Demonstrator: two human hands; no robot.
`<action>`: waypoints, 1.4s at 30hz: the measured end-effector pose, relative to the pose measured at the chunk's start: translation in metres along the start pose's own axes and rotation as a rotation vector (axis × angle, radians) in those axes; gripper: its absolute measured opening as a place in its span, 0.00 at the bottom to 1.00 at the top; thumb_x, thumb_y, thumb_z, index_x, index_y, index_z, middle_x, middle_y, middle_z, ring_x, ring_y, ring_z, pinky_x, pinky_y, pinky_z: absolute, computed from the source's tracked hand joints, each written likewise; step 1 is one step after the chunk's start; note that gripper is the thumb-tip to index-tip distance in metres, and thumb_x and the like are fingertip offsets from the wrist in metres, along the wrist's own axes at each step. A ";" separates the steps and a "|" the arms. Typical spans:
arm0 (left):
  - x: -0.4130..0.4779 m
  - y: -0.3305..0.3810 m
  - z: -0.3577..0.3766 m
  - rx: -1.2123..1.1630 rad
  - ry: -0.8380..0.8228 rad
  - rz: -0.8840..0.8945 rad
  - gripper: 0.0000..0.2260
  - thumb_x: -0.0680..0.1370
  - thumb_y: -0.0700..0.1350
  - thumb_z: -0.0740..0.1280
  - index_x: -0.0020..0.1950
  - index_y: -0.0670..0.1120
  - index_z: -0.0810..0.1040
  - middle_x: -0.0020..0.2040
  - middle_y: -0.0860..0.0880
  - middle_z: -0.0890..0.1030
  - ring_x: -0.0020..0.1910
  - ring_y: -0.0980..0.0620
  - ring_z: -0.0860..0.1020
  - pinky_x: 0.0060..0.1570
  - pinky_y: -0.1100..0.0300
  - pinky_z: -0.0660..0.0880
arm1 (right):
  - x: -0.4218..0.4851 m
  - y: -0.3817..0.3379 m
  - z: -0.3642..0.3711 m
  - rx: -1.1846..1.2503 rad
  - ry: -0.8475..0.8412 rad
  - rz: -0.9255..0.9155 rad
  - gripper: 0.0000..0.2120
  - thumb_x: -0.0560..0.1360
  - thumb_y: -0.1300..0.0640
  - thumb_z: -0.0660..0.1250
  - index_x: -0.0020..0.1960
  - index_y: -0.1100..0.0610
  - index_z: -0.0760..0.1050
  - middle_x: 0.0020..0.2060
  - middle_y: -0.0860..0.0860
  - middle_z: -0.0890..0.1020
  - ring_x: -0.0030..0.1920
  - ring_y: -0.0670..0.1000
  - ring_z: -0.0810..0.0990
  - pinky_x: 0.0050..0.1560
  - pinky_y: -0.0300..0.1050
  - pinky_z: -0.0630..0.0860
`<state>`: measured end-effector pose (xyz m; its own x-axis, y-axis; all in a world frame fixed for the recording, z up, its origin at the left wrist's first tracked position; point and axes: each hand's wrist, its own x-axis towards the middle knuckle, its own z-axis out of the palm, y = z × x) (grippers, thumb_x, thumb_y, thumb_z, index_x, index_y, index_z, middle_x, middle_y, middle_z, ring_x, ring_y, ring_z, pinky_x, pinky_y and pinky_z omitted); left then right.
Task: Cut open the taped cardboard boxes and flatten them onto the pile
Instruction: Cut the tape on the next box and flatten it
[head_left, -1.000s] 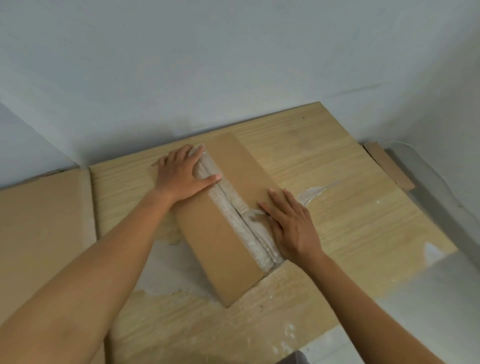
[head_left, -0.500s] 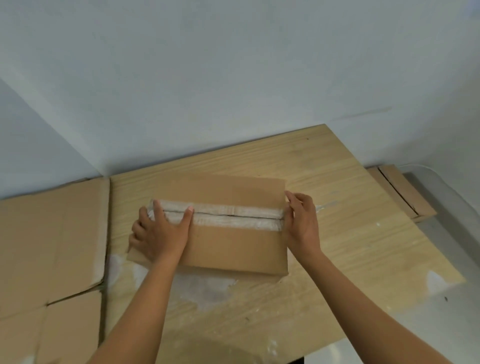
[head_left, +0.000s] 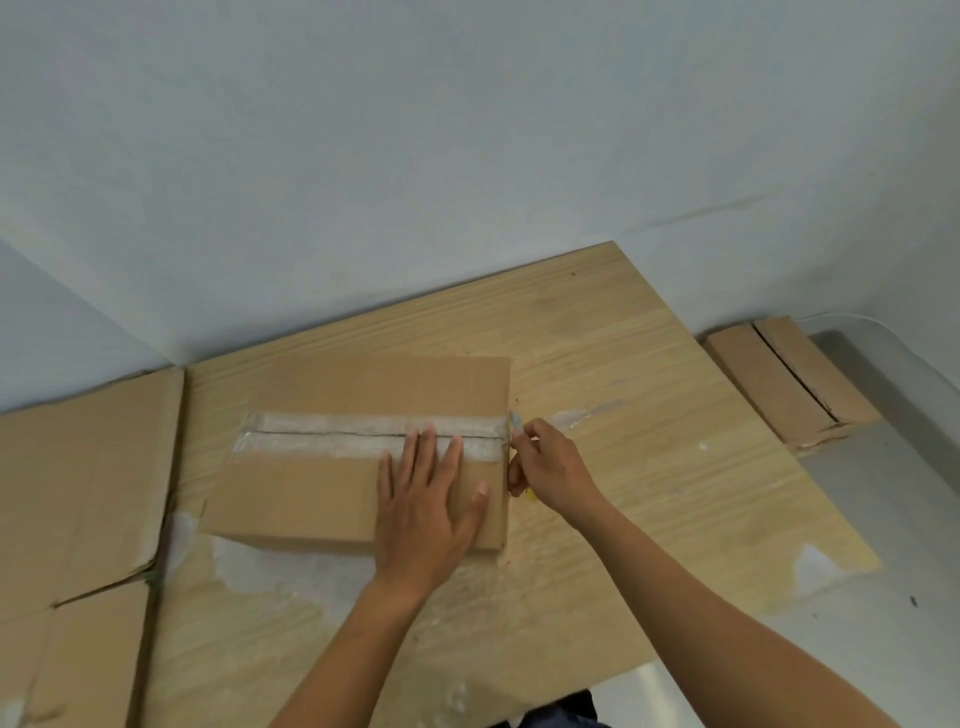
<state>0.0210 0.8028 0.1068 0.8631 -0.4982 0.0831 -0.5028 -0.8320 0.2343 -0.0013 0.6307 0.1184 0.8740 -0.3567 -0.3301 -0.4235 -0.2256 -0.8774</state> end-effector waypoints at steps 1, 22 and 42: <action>0.001 0.001 0.002 0.010 0.004 0.012 0.31 0.79 0.66 0.45 0.76 0.51 0.62 0.78 0.47 0.55 0.78 0.51 0.49 0.74 0.47 0.44 | 0.000 0.001 0.000 -0.019 -0.010 -0.021 0.11 0.82 0.55 0.55 0.44 0.58 0.70 0.26 0.50 0.79 0.27 0.49 0.78 0.34 0.45 0.73; 0.006 0.005 0.002 -0.019 0.040 0.019 0.26 0.78 0.56 0.49 0.76 0.50 0.61 0.77 0.49 0.57 0.78 0.52 0.50 0.76 0.52 0.43 | 0.007 0.001 -0.005 -0.158 -0.002 -0.055 0.14 0.80 0.58 0.53 0.44 0.64 0.73 0.37 0.60 0.80 0.34 0.56 0.75 0.35 0.49 0.70; 0.006 0.003 0.006 -0.028 0.067 0.015 0.26 0.78 0.54 0.52 0.75 0.48 0.64 0.77 0.47 0.60 0.77 0.50 0.53 0.76 0.49 0.47 | 0.001 0.010 0.006 -0.030 0.027 -0.100 0.12 0.81 0.58 0.53 0.41 0.59 0.68 0.25 0.51 0.78 0.24 0.47 0.75 0.33 0.44 0.73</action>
<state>0.0242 0.7957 0.1024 0.8570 -0.4925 0.1515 -0.5152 -0.8168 0.2595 -0.0035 0.6337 0.1069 0.9059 -0.3547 -0.2315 -0.3414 -0.2880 -0.8947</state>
